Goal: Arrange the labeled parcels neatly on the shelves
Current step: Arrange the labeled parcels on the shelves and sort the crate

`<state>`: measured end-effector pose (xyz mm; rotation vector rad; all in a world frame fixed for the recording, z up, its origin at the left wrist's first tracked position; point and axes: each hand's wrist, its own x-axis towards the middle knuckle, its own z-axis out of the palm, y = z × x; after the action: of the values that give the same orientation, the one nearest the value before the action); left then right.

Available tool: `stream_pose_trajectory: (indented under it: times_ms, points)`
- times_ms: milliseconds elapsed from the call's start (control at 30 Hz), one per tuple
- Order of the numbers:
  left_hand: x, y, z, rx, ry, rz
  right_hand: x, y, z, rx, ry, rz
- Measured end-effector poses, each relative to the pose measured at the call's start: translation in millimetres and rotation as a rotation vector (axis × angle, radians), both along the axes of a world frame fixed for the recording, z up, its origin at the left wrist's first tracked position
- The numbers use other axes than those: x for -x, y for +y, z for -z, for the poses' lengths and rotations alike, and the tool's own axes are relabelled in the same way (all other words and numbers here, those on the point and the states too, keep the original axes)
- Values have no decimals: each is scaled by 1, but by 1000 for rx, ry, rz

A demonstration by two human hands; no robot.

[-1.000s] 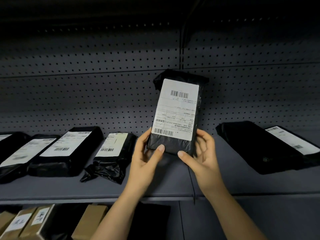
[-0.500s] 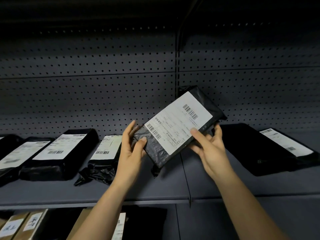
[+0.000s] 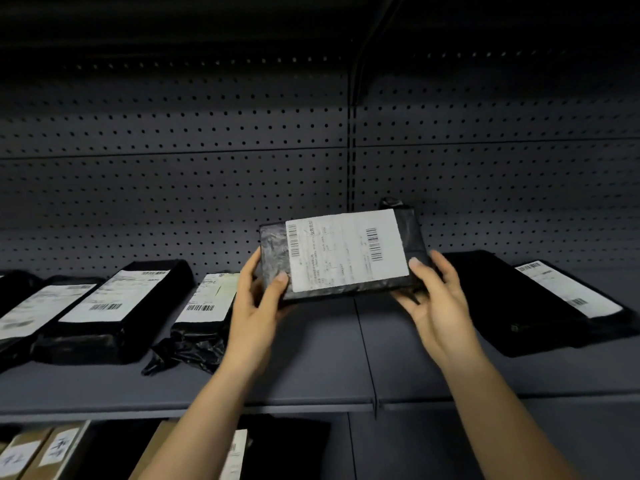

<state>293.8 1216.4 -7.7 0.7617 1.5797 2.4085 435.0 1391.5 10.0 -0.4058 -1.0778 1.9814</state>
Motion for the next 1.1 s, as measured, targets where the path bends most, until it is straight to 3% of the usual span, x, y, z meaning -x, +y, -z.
stream_pose_trajectory:
  times_ms: [200,400,600,800,1100]
  points:
    - [23,-12,-20,64,107,-94,-12,9,-2,-221,-245,-237]
    - [-4,6,-13,-2,20,-218,-2,-3,1,-101,-142,-205]
    - [-67,39,5,30,12,27,16,-39,12,-19,-9,-243]
    - [-53,34,0,20,42,54,9,-38,8,-200,-51,-187]
    - [-22,2,-15,180,293,121,-12,-22,3,-620,-184,-198]
